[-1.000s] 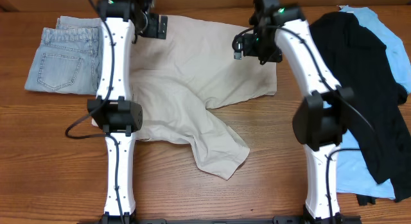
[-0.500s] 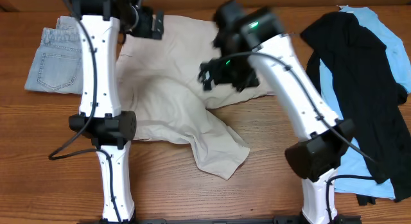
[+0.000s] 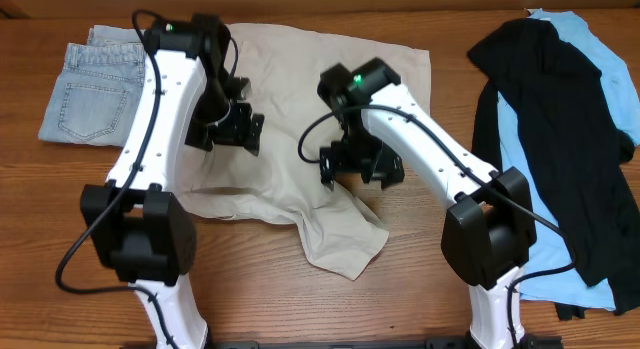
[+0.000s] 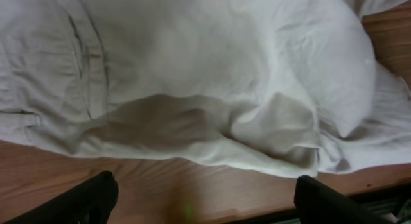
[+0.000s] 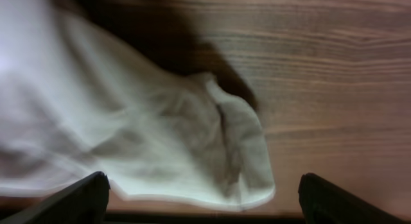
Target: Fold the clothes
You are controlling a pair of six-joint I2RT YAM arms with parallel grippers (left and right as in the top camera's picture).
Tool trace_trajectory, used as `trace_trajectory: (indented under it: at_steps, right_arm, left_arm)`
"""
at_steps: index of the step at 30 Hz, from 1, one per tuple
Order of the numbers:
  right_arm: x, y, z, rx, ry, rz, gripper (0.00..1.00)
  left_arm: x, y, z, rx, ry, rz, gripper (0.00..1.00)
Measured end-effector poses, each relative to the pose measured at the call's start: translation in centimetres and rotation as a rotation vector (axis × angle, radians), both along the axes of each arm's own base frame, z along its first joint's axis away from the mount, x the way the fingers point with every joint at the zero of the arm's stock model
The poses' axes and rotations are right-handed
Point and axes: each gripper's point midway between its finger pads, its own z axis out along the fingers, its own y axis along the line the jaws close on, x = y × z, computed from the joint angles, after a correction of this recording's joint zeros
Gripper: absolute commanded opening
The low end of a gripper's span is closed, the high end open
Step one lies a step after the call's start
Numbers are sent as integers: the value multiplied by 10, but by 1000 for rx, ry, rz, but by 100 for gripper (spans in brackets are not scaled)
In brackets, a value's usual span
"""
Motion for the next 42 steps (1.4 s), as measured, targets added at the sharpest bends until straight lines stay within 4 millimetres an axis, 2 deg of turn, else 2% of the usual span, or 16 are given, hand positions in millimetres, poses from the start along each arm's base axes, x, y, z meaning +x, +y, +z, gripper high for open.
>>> trace_trajectory:
  at_steps: [4, 8, 11, 15, 18, 19, 20, 25, 26, 32, 37, 38, 39, 41, 42]
  right_arm:
    - [-21, -14, -32, -33, 33, -40, 97]
    - [-38, -26, -50, -35, 50, -75, 94]
    - [-48, -26, -56, 17, 55, -85, 86]
    - [-62, -15, -74, 96, 69, -59, 73]
    - [-79, -12, -83, 104, 101, -28, 61]
    - [-82, -9, -85, 113, 104, -12, 44]
    - [-83, -4, -86, 129, 94, 14, 36]
    - [-80, 6, -90, 139, 43, 92, 13]
    - [-81, 6, -90, 131, 36, 108, 4]
    - [-69, -10, -95, 0, -52, 127, 4]
    - [-35, -46, -89, -76, -118, 23, 7]
    - [-24, -56, -85, -82, -136, -17, 11]
    - [-15, -66, -81, -86, -152, -49, 21]
    - [5, -84, -73, -78, -180, -112, 48]
    - [13, -92, -69, -64, -191, -133, 55]
  left_arm:
    - [-1, 0, -19, 1, 1, 8, 92]
    - [10, 0, -22, -2, -42, 19, 95]
    - [19, 0, -23, -4, -78, 21, 96]
    - [28, -1, -23, -8, -116, 25, 96]
    - [32, -2, -23, -8, -129, 25, 96]
    - [33, -2, -23, -9, -135, 25, 97]
    - [35, -2, -23, -10, -144, 25, 97]
    - [38, -2, -23, -12, -156, 27, 98]
    - [39, -2, -23, -12, -157, 29, 99]
    - [40, -3, -23, -11, -160, 62, 99]
    - [41, -3, -23, -11, -160, 78, 100]
    - [41, -3, -23, -11, -160, 80, 100]
    - [41, -3, -23, -11, -160, 80, 100]
    - [42, -3, -23, -11, -163, 80, 100]
    - [42, -3, -23, -12, -165, 80, 100]
